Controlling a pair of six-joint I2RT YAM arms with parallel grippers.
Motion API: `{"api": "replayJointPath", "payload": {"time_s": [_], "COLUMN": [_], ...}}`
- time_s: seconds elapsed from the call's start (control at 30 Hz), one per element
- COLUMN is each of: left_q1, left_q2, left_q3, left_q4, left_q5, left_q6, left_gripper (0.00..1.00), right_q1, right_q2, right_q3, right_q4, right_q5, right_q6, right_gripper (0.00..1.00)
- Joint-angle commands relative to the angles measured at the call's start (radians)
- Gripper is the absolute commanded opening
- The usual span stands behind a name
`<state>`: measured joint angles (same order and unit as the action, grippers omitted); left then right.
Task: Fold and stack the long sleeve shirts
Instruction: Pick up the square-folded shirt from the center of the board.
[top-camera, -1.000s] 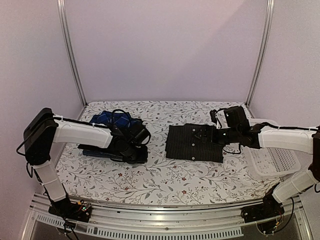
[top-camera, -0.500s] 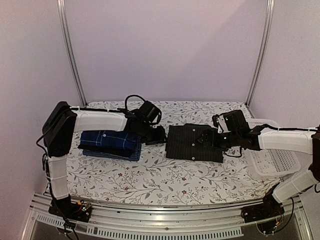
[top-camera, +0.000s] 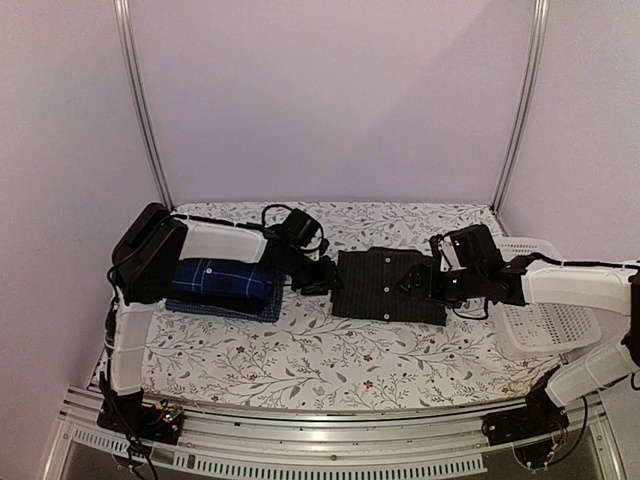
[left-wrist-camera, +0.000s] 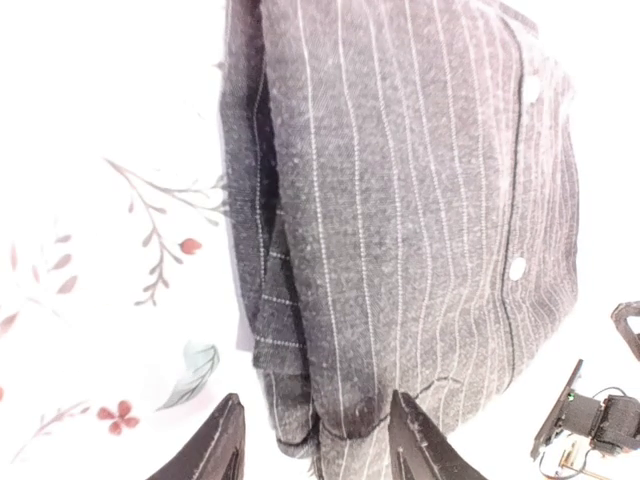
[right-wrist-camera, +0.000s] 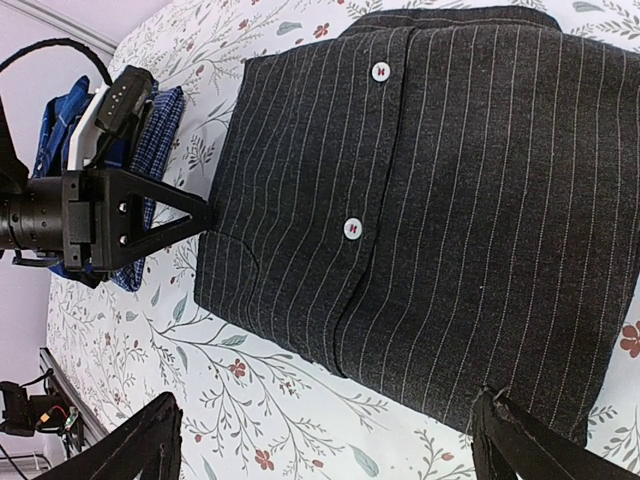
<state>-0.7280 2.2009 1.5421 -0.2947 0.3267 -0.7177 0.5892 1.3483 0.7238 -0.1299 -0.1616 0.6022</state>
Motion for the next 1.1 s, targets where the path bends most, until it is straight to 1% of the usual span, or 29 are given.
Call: {"api": "replayJointPath", "payload": {"time_s": [0.0,0.17,0.33,0.4,0.47,0.57,0.67,0.93,1.07], "left_q1": [-0.003,-0.009,-0.026,-0.032,-0.039,-0.046,-0.049,-0.042,-0.035], "left_q2": [0.029,0.068,0.094,0.104,0.112,0.11,0.065,-0.141,-0.245], "left_q3": [0.006,0.045,0.055,0.054,0.059,0.063,0.024,-0.15,-0.226], "left_q4": [0.044,-0.01,-0.04,-0.036,-0.033,-0.036,-0.037,-0.092,-0.127], "left_q5": [0.042,-0.001,-0.035,-0.031,-0.024,-0.014,-0.024,-0.057,-0.079], "left_q6": [-0.022,-0.026,-0.042,-0.05,-0.052,-0.055,-0.052,0.031,0.068], "left_gripper": [0.48,0.45,0.36,0.3,0.19,0.09,0.01,0.0,0.0], "right_q1": [0.008,0.008,0.008,0.008,0.008,0.007,0.008,0.009,0.034], "right_q2": [-0.022,-0.024,-0.028,-0.028,-0.026,-0.021,-0.02,0.012,0.054], "right_q3": [-0.014,-0.015,-0.015,-0.017,-0.018,-0.018,-0.018,0.005,0.022], "right_q4": [-0.008,-0.008,-0.007,-0.005,-0.002,-0.001,-0.001,-0.046,-0.081], "right_q5": [0.013,0.014,0.013,0.013,0.013,0.013,0.022,0.084,0.109], "right_q6": [0.005,0.003,0.002,0.004,0.004,0.002,0.002,-0.001,-0.009], "right_gripper": [0.99,0.99,0.99,0.99,0.99,0.99,0.99,0.99,0.99]}}
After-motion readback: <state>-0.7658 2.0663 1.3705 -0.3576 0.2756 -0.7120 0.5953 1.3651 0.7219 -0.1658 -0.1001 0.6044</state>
